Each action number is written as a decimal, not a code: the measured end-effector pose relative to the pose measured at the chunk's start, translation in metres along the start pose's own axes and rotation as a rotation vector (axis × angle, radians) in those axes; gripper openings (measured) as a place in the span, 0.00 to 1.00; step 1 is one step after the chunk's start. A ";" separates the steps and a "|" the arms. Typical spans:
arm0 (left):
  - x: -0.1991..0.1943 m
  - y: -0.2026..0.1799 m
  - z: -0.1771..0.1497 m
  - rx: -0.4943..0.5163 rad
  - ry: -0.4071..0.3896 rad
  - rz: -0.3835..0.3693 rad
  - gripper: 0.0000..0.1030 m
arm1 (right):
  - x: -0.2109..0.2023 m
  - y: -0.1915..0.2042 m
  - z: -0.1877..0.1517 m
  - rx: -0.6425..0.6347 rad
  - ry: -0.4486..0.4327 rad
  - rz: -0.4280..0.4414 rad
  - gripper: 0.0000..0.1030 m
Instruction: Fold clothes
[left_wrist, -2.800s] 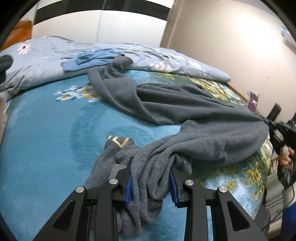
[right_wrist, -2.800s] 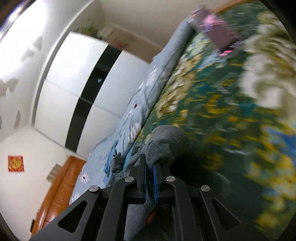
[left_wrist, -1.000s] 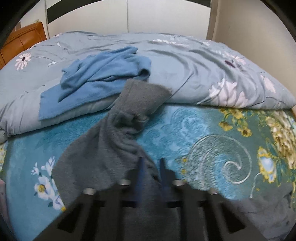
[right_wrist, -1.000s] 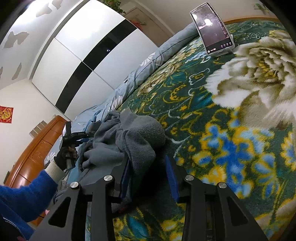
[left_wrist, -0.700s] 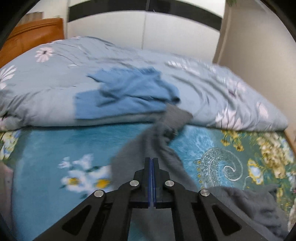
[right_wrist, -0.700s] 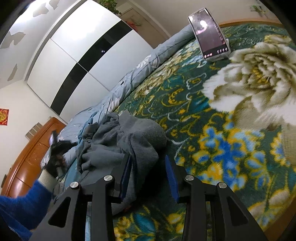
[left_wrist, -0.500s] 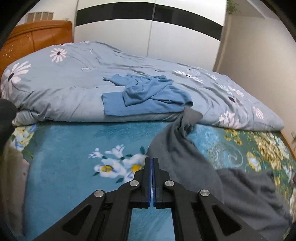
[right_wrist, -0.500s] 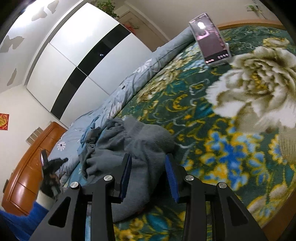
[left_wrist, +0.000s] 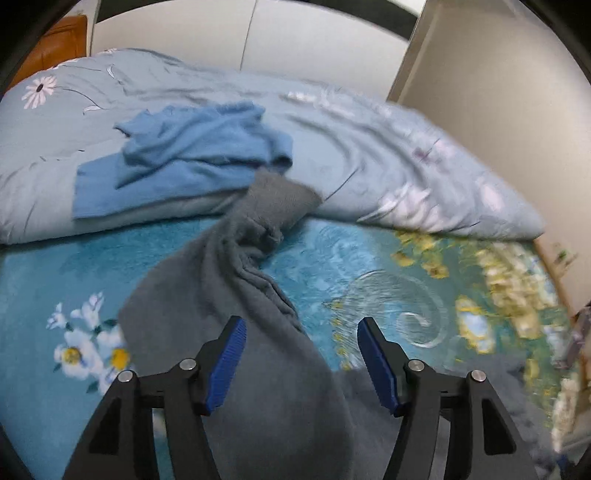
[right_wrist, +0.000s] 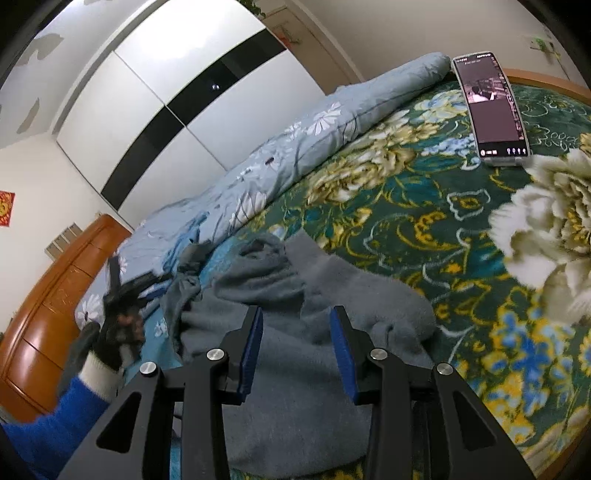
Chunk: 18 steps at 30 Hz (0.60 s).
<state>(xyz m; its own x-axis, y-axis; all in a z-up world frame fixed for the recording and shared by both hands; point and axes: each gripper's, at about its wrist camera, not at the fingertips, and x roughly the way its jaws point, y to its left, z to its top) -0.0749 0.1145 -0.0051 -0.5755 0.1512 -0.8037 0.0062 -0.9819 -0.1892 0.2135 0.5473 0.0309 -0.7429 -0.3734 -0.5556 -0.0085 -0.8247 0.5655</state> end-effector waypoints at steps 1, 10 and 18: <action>0.011 -0.003 0.001 0.003 0.020 0.039 0.65 | 0.001 0.000 -0.003 -0.001 0.010 -0.010 0.38; 0.037 0.007 -0.012 -0.028 0.049 0.137 0.25 | 0.001 -0.010 -0.014 0.046 0.049 -0.053 0.38; -0.053 0.070 -0.028 -0.162 -0.092 -0.069 0.10 | 0.007 0.009 -0.017 0.012 0.071 -0.040 0.38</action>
<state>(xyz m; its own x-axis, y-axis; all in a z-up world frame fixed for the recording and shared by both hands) -0.0206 0.0412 0.0085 -0.6516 0.1993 -0.7319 0.0911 -0.9373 -0.3363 0.2195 0.5297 0.0220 -0.6925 -0.3701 -0.6193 -0.0453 -0.8344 0.5493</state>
